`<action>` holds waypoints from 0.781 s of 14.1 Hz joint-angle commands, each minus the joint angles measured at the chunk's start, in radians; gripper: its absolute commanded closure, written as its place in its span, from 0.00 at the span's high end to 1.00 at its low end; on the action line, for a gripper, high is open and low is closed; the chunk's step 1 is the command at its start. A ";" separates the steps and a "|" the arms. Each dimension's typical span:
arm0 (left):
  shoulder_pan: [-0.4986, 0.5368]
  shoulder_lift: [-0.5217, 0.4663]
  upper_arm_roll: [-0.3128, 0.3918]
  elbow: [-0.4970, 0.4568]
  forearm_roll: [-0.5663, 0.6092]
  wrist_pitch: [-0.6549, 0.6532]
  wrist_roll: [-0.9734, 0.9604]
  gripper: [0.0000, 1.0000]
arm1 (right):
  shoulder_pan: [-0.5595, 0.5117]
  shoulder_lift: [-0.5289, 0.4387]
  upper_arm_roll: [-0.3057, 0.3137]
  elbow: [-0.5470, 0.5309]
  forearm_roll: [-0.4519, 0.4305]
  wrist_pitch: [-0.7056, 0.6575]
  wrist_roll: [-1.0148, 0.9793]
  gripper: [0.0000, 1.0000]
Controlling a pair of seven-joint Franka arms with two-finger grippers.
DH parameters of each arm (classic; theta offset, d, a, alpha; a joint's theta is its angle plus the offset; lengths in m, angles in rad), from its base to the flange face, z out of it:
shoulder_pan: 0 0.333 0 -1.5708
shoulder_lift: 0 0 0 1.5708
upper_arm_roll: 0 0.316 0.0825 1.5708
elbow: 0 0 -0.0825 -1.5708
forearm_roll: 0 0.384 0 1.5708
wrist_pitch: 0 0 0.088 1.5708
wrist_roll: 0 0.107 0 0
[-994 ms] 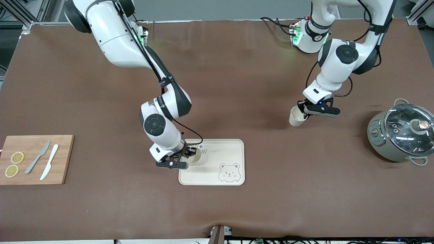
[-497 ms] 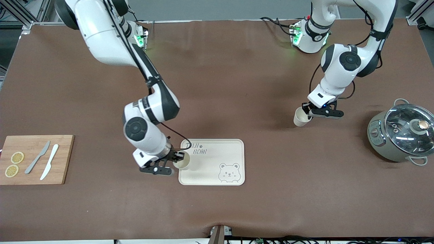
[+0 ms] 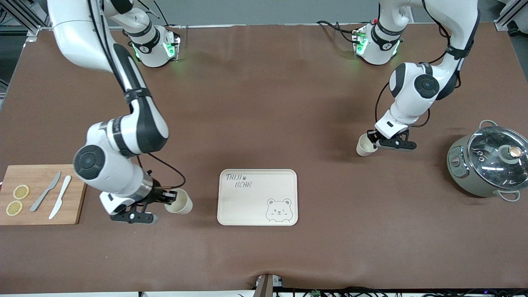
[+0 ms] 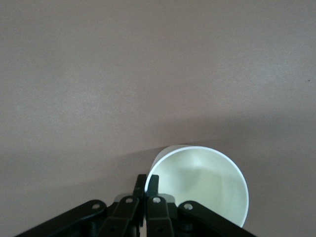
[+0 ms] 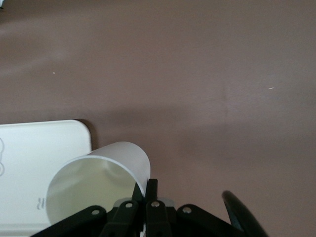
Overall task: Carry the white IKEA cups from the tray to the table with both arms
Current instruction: 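Lift the second cup off the tray and carry it toward the cutting board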
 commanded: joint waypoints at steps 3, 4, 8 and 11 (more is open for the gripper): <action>0.016 0.024 -0.013 0.017 -0.027 0.011 0.038 0.00 | -0.106 -0.019 0.018 -0.036 -0.003 -0.013 -0.175 0.00; 0.016 0.036 -0.013 0.022 -0.027 0.019 0.038 0.00 | -0.132 -0.018 0.018 -0.035 -0.003 -0.013 -0.214 0.00; 0.003 0.056 -0.019 0.050 -0.026 0.022 0.074 1.00 | -0.215 -0.010 0.018 -0.036 0.002 -0.013 -0.372 0.00; 0.013 0.004 -0.019 0.071 -0.027 -0.054 0.067 1.00 | -0.281 0.016 0.018 -0.036 0.002 -0.008 -0.480 0.00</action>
